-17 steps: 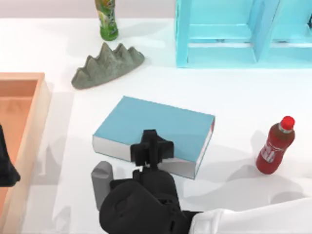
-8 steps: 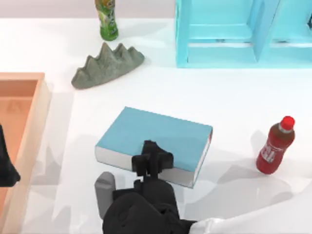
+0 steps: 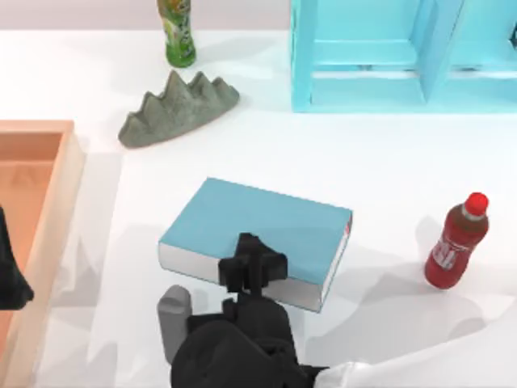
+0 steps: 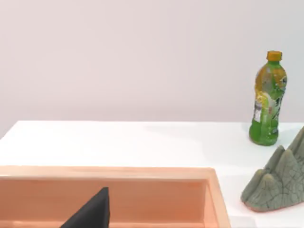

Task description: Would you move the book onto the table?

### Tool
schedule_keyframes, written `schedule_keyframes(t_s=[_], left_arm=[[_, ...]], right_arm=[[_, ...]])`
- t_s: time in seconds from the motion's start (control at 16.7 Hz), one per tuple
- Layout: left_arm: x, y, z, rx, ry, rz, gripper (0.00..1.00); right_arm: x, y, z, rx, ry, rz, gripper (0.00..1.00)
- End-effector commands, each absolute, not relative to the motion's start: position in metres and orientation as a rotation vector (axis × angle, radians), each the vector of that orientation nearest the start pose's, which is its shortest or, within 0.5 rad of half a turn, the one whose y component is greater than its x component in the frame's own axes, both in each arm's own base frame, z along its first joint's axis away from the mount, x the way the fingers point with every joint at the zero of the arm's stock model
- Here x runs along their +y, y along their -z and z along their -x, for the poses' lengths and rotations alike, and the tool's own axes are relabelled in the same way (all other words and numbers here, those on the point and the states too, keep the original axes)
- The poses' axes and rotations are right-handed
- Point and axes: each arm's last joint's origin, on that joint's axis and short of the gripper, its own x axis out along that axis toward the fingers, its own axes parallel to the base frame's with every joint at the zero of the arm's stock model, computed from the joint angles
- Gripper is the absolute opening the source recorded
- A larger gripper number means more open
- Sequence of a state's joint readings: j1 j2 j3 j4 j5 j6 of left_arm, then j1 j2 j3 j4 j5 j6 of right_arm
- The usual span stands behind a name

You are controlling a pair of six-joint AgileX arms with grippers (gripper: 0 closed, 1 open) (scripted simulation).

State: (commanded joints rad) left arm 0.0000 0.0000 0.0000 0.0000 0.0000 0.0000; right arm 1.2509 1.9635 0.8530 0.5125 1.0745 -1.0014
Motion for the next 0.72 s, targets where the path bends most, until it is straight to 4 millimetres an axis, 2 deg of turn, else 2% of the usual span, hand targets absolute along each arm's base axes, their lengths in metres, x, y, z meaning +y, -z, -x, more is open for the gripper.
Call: schedule_keyframes(t_s=[0.48, 0.72], left_arm=[[-0.0012, -0.16, -0.1057, 0.0, 0.0, 0.0, 1.0], [-0.0012, -0.16, -0.1057, 0.0, 0.0, 0.0, 1.0]], right_arm=[[0.3317, -0.1039, -0.1365, 0.119, -0.3, 1.548, 0.98], [0.3317, -0.1039, -0.1365, 0.119, -0.3, 1.548, 1.0]])
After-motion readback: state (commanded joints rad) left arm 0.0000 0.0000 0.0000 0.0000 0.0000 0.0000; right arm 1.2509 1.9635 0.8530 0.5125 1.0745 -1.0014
